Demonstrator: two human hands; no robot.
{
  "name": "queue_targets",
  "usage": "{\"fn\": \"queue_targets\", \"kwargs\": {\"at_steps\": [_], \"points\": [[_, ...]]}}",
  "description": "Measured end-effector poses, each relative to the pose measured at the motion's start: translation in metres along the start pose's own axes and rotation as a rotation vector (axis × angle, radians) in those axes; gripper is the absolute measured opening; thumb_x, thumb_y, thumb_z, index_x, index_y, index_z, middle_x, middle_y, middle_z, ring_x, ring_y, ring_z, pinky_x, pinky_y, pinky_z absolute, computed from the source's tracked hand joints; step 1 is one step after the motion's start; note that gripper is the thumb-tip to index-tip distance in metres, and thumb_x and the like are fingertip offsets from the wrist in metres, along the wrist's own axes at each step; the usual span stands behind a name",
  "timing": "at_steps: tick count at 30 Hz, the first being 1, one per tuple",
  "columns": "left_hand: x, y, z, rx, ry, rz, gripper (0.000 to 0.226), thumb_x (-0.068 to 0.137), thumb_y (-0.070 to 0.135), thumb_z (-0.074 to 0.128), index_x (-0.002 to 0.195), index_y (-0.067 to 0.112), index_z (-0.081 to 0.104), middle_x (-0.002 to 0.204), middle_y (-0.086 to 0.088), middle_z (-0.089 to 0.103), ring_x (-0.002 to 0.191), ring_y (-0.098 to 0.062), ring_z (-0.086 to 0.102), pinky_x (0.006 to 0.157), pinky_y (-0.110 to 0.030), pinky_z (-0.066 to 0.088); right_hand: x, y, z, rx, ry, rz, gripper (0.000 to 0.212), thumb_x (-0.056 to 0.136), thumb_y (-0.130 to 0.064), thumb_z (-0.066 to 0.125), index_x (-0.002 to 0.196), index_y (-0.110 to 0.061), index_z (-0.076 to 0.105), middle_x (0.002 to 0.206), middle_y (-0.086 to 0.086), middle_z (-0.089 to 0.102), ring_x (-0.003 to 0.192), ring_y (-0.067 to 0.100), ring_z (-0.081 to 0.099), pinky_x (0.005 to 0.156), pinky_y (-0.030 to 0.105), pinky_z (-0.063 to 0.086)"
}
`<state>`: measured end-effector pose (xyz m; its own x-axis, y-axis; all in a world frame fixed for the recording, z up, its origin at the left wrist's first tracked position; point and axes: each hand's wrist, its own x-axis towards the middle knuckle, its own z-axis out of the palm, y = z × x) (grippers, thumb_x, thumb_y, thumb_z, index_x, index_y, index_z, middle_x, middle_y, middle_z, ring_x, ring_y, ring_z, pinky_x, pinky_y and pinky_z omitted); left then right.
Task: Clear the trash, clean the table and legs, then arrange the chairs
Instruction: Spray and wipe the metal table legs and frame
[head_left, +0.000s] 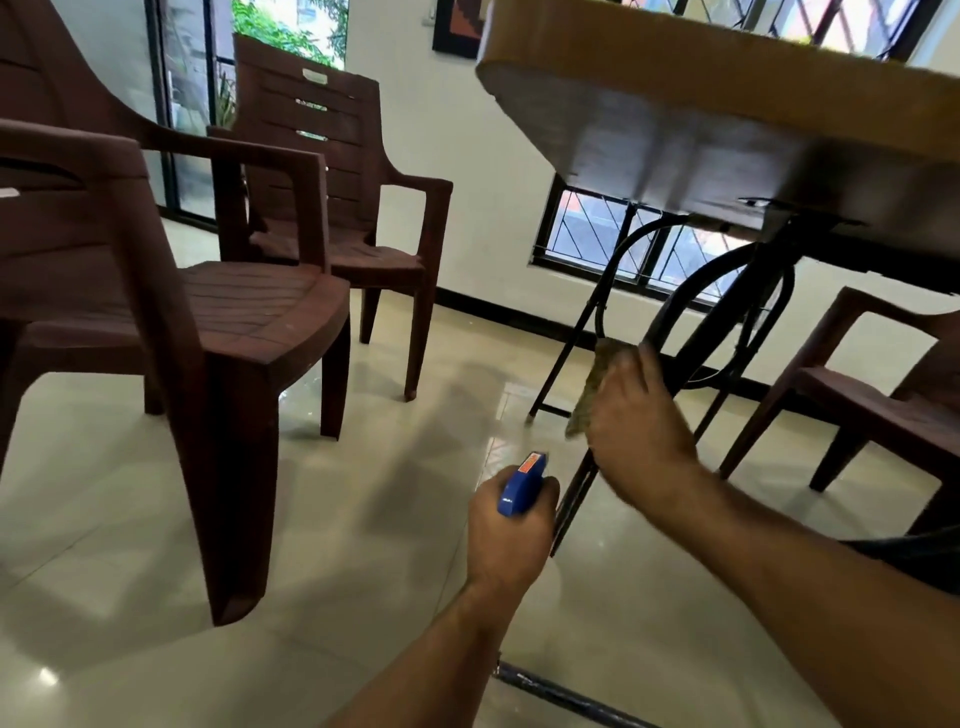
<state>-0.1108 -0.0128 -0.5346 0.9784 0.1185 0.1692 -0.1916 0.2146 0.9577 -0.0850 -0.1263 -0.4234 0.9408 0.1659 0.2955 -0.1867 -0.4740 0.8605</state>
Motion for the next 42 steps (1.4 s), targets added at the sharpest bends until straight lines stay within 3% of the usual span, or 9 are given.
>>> {"fn": "queue_targets", "kwargs": {"at_steps": [8, 17, 23, 26, 29, 32, 35, 39, 42], "points": [[0.001, -0.003, 0.002, -0.018, -0.003, 0.005, 0.022, 0.086, 0.018, 0.069, 0.075, 0.035, 0.062, 0.068, -0.02, 0.059, 0.06, -0.021, 0.054, 0.058, -0.049, 0.053, 0.01, -0.01, -0.023, -0.019, -0.264, 0.059, 0.072, 0.092, -0.041, 0.059, 0.145, 0.003, 0.04, 0.148, 0.043, 0.028, 0.14, 0.063, 0.016, 0.11, 0.076, 0.002], [-0.003, 0.0, 0.008, -0.064, -0.041, 0.052, 0.01, 0.088, 0.011, 0.071, 0.079, 0.012, 0.066, 0.063, -0.008, 0.06, 0.059, -0.02, 0.054, 0.057, -0.03, 0.052, -0.009, -0.04, 0.009, 0.065, -0.07, -0.119, 0.061, 0.099, -0.032, 0.051, 0.149, -0.001, 0.037, 0.156, 0.032, 0.026, 0.148, 0.049, 0.011, 0.118, 0.063, -0.004], [-0.006, -0.016, 0.012, 0.073, -0.108, 0.02, 0.019, 0.088, 0.025, 0.07, 0.079, 0.01, 0.063, 0.064, -0.013, 0.056, 0.058, -0.02, 0.049, 0.057, -0.049, 0.052, -0.037, 0.005, 0.08, 0.28, 0.311, -0.164, 0.065, 0.098, -0.015, 0.04, 0.152, 0.004, 0.008, 0.161, 0.028, 0.0, 0.151, 0.041, -0.003, 0.124, 0.05, 0.008], [-0.006, -0.025, 0.01, 0.088, -0.098, 0.007, 0.024, 0.087, 0.022, 0.069, 0.067, 0.015, 0.057, 0.055, -0.002, 0.05, 0.054, -0.017, 0.044, 0.052, -0.041, 0.045, -0.041, -0.034, 0.084, 0.514, 0.346, -0.114, 0.059, 0.095, -0.013, 0.034, 0.153, -0.002, 0.025, 0.161, 0.02, 0.022, 0.151, 0.036, 0.016, 0.122, 0.05, 0.02], [-0.009, -0.03, 0.002, 0.047, -0.135, -0.032, 0.022, 0.089, 0.021, 0.071, 0.071, 0.018, 0.06, 0.059, 0.002, 0.057, 0.057, -0.016, 0.051, 0.058, -0.038, 0.051, -0.043, -0.07, 0.096, 0.595, 0.233, -0.496, 0.061, 0.092, -0.018, 0.059, 0.149, -0.012, 0.04, 0.16, 0.004, 0.031, 0.151, 0.027, 0.023, 0.121, 0.049, 0.024], [-0.007, -0.038, -0.003, 0.156, -0.179, 0.029, 0.029, 0.08, 0.038, 0.065, 0.065, 0.015, 0.054, 0.055, 0.003, 0.049, 0.054, -0.016, 0.044, 0.053, -0.041, 0.043, -0.037, -0.064, 0.097, 0.633, 0.375, -0.19, 0.063, 0.087, -0.004, 0.053, 0.149, -0.004, 0.037, 0.159, 0.015, 0.032, 0.148, 0.034, 0.024, 0.119, 0.053, 0.027], [-0.003, -0.052, -0.005, 0.256, -0.178, 0.046, 0.038, 0.075, 0.048, 0.06, 0.066, 0.013, 0.051, 0.055, -0.001, 0.048, 0.053, -0.02, 0.043, 0.052, -0.045, 0.043, -0.039, -0.087, 0.095, 0.672, 0.384, 0.048, 0.064, 0.093, -0.003, 0.027, 0.155, 0.0, 0.009, 0.165, 0.018, 0.003, 0.153, 0.036, 0.002, 0.123, 0.05, 0.009], [-0.005, -0.074, -0.014, 0.302, -0.216, 0.061, 0.029, 0.079, 0.047, 0.063, 0.072, 0.019, 0.06, 0.063, -0.006, 0.059, 0.056, -0.019, 0.051, 0.057, -0.045, 0.05, -0.039, -0.101, 0.106, 0.646, 0.323, -0.487, 0.054, 0.088, -0.02, 0.068, 0.139, -0.009, 0.054, 0.158, 0.008, 0.032, 0.148, 0.026, 0.028, 0.122, 0.044, 0.021], [-0.007, -0.082, -0.019, 0.335, -0.211, 0.011, 0.035, 0.074, 0.05, 0.059, 0.077, 0.014, 0.062, 0.069, -0.014, 0.06, 0.057, -0.02, 0.051, 0.06, -0.049, 0.053, -0.035, -0.072, 0.104, 0.619, 0.397, -0.289, 0.059, 0.086, -0.009, 0.059, 0.144, -0.004, 0.048, 0.159, 0.014, 0.032, 0.149, 0.031, 0.025, 0.122, 0.05, 0.021]]}}
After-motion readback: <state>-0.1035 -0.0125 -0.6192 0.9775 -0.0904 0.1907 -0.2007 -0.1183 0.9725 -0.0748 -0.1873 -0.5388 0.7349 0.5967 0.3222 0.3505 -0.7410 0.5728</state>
